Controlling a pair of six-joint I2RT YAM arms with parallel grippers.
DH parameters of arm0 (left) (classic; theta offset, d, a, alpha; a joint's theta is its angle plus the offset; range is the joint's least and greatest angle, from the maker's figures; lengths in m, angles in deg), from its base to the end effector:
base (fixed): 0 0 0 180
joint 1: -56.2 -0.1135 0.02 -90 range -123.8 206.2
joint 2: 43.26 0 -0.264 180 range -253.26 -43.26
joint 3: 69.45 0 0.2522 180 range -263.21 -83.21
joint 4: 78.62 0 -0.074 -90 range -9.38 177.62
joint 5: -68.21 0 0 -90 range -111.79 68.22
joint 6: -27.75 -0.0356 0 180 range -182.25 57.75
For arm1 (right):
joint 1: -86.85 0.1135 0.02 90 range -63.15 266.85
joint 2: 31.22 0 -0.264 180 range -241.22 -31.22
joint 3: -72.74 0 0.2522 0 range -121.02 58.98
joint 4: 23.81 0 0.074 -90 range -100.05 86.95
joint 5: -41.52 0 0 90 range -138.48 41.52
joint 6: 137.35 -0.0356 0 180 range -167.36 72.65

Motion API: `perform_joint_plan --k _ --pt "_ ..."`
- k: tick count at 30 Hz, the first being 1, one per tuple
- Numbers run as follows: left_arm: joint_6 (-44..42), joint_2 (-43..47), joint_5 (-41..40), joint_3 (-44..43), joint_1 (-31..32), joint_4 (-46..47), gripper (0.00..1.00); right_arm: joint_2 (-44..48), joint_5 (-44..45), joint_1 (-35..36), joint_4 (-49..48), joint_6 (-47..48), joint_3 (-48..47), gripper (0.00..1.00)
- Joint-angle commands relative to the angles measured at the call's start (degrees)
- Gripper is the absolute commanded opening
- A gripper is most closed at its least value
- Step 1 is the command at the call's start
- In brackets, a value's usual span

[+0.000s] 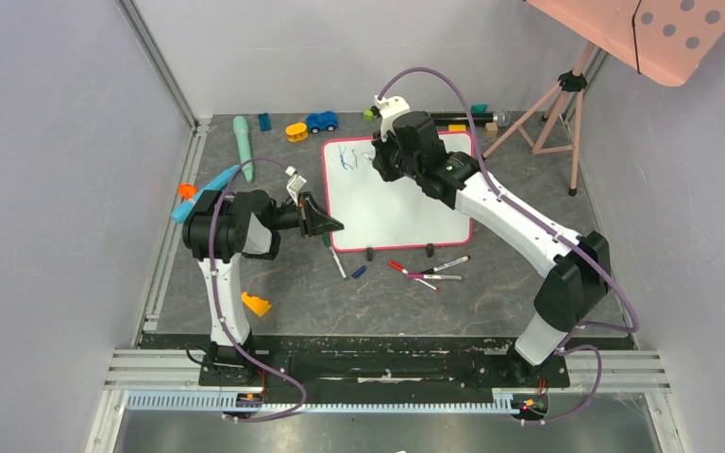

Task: Write a sentence on the whiteboard

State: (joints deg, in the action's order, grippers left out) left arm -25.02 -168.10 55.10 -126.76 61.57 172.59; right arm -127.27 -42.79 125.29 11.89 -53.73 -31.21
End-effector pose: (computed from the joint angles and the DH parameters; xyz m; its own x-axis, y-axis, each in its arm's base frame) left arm 0.3443 -0.0672 0.1024 -0.5474 -0.0864 -0.8324 0.8260 0.1037 -0.5540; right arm 0.3111 0.2424 0.3597 -0.4241 -0.1955 -0.8842 -0.5059 0.8610 0.0523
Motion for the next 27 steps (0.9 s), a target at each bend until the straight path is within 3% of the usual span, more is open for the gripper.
perform_joint_plan --k 1,27 --pt "-7.2 -1.2 2.1 0.0 0.1 4.2 0.02 0.6 1.3 -0.1 -0.9 0.6 -2.5 0.00" --pt "-7.2 -1.2 2.0 0.1 0.2 4.2 0.02 -0.8 2.9 -0.3 -0.8 -0.3 0.1 0.00"
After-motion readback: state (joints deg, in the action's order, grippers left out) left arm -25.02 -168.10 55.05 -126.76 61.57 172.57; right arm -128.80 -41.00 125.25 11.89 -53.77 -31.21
